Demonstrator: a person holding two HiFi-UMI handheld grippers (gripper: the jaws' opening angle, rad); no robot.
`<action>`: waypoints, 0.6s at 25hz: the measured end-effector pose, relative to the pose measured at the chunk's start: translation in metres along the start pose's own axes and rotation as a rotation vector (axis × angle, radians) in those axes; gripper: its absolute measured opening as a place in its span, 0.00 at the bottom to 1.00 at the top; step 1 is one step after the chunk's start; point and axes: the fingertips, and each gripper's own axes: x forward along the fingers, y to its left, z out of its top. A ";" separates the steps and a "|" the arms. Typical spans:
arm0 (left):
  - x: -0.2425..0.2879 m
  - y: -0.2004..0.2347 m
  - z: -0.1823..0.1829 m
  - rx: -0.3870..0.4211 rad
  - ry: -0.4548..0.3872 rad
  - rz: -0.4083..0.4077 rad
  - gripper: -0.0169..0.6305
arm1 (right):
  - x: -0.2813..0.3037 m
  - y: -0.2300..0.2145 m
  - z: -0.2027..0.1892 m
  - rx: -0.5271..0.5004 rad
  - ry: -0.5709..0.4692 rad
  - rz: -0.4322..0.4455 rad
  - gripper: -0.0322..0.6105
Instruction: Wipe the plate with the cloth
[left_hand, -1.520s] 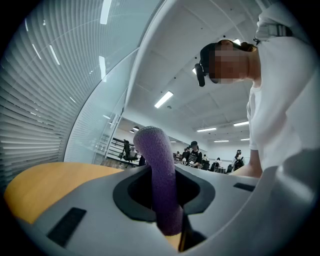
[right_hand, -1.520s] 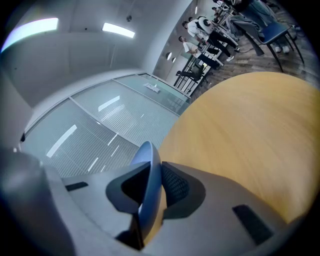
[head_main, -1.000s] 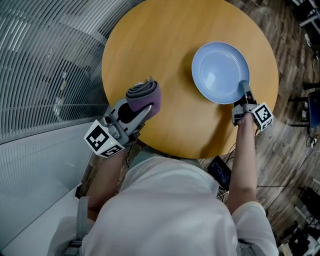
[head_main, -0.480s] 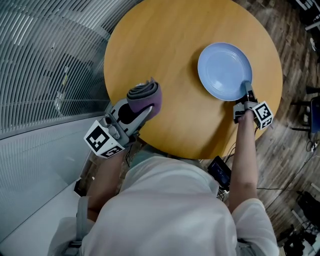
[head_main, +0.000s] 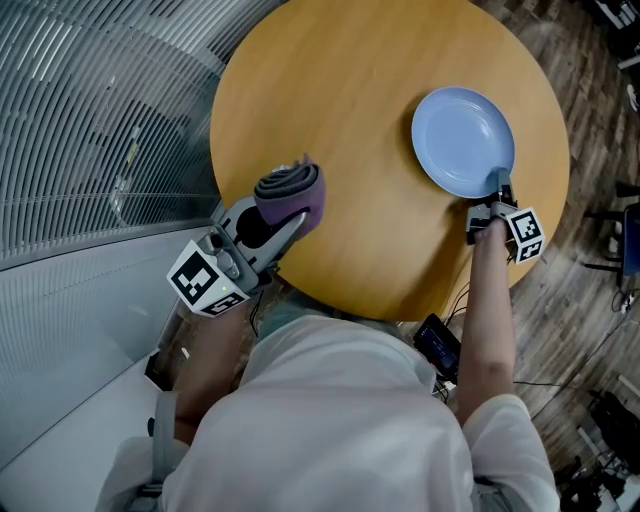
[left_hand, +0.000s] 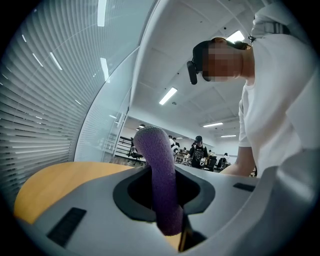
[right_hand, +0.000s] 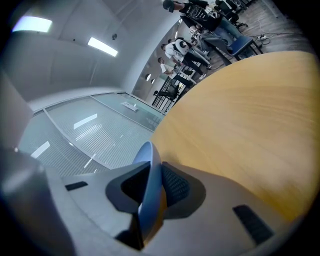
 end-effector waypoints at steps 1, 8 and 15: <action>-0.002 -0.002 -0.001 0.002 0.003 0.003 0.14 | -0.001 -0.002 0.001 0.008 -0.012 -0.008 0.15; -0.004 -0.003 -0.007 0.007 0.030 0.027 0.14 | 0.002 -0.016 0.008 0.072 -0.086 -0.057 0.16; -0.004 -0.007 -0.004 0.010 0.033 0.032 0.14 | 0.001 -0.014 0.011 0.069 -0.099 -0.104 0.17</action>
